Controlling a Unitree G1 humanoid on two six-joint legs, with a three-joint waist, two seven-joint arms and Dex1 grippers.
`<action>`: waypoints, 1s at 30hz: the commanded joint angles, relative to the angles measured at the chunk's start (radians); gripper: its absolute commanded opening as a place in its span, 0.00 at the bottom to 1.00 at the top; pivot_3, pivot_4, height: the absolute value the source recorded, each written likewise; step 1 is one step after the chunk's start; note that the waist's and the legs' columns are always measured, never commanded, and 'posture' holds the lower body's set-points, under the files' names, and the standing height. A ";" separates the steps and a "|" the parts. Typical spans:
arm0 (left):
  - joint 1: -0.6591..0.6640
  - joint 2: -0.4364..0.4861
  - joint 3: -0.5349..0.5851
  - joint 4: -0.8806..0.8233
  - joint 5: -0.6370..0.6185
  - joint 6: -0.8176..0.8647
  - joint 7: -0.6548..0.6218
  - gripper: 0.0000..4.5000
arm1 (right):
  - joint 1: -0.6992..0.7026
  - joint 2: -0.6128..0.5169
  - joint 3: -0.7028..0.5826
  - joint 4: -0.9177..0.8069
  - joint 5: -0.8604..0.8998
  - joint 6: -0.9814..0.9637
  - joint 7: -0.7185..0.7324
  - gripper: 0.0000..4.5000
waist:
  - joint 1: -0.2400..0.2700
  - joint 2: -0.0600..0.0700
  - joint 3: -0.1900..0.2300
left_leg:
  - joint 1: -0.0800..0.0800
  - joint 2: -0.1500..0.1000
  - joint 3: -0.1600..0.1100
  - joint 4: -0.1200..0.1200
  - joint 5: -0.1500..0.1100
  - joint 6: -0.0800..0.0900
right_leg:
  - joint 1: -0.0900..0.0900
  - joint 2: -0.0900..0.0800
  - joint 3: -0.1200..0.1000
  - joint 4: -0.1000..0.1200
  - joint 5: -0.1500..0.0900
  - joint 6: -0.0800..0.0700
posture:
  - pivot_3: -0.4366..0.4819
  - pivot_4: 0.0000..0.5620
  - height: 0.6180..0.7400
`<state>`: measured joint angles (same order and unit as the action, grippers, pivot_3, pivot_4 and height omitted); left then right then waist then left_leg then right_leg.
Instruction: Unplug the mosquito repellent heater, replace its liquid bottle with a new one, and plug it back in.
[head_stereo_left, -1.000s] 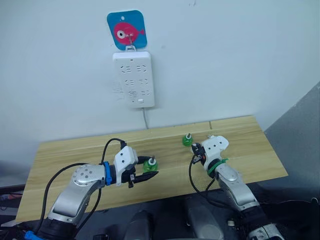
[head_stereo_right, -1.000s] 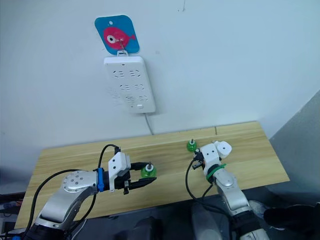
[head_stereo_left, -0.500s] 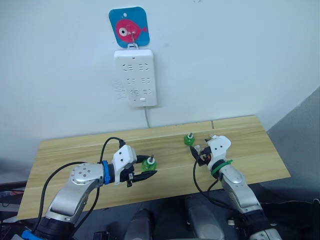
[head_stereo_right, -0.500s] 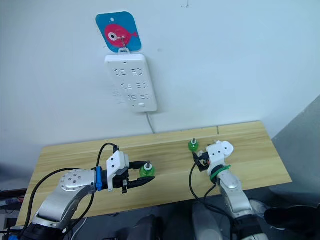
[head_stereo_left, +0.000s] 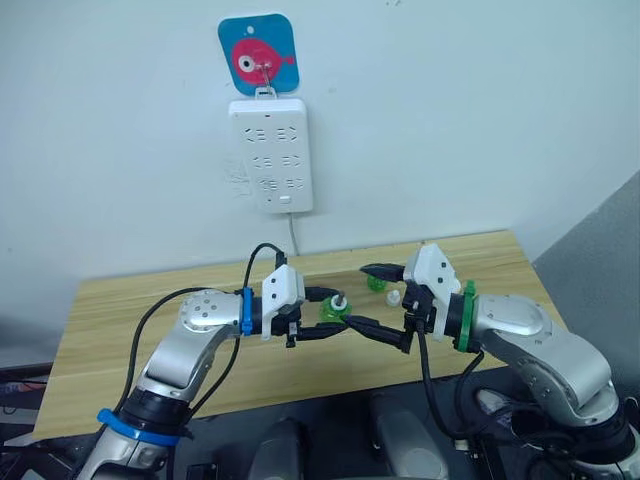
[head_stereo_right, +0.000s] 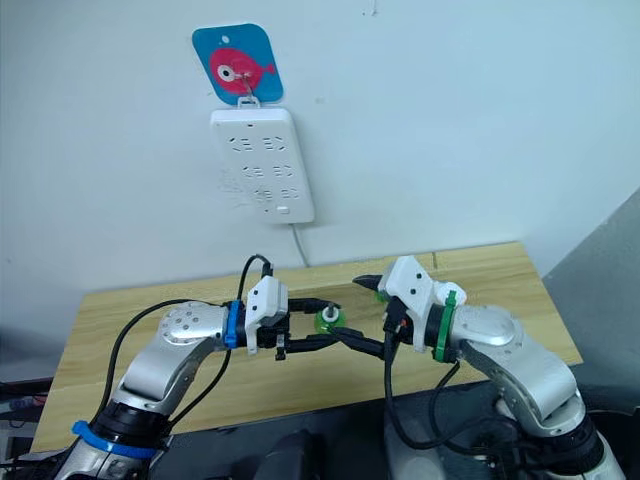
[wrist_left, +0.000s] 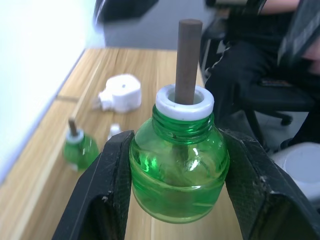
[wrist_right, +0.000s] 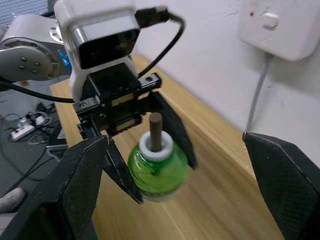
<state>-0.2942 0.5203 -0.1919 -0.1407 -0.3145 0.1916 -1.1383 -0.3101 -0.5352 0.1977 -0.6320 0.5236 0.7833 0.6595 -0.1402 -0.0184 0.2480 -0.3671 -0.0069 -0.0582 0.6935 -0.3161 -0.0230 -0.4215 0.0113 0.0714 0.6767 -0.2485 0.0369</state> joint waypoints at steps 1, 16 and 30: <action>-0.038 -0.030 -0.007 -0.003 -0.029 -0.023 -0.012 0.50 | -0.030 -0.002 0.005 0.014 0.016 0.008 0.020 1.00 | 0.000 0.000 -0.001 | 0.000 0.000 0.000 0.000 0.000 0.000 | 0.000 0.000 0.000 0.000 0.002 -0.003 | 0.25 0.30 1.00; -0.049 -0.066 0.001 0.018 -0.023 -0.060 -0.021 0.50 | -0.016 0.009 0.003 0.031 0.018 -0.001 0.033 0.40 | 0.000 -0.001 -0.008 | -0.001 0.000 -0.001 0.001 0.000 0.000 | -0.001 -0.001 -0.001 0.001 0.002 -0.003 | 0.26 0.27 1.00; -0.102 -0.084 0.030 0.098 -0.050 -0.102 -0.071 0.66 | -0.025 -0.021 -0.063 0.023 0.041 -0.031 0.048 0.18 | -0.001 -0.003 -0.021 | -0.001 0.000 -0.001 0.002 0.000 0.000 | -0.001 -0.001 -0.001 0.002 0.002 -0.003 | 0.25 0.24 1.00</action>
<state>-0.3788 0.4323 -0.1898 -0.0378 -0.3410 0.1230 -1.1933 -0.3283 -0.5466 0.1785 -0.5832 0.5418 0.7671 0.7023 -0.1408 -0.0216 0.2268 -0.3679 -0.0073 -0.0592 0.6953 -0.3162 -0.0231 -0.4221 0.0104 0.0705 0.6783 -0.2464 0.0338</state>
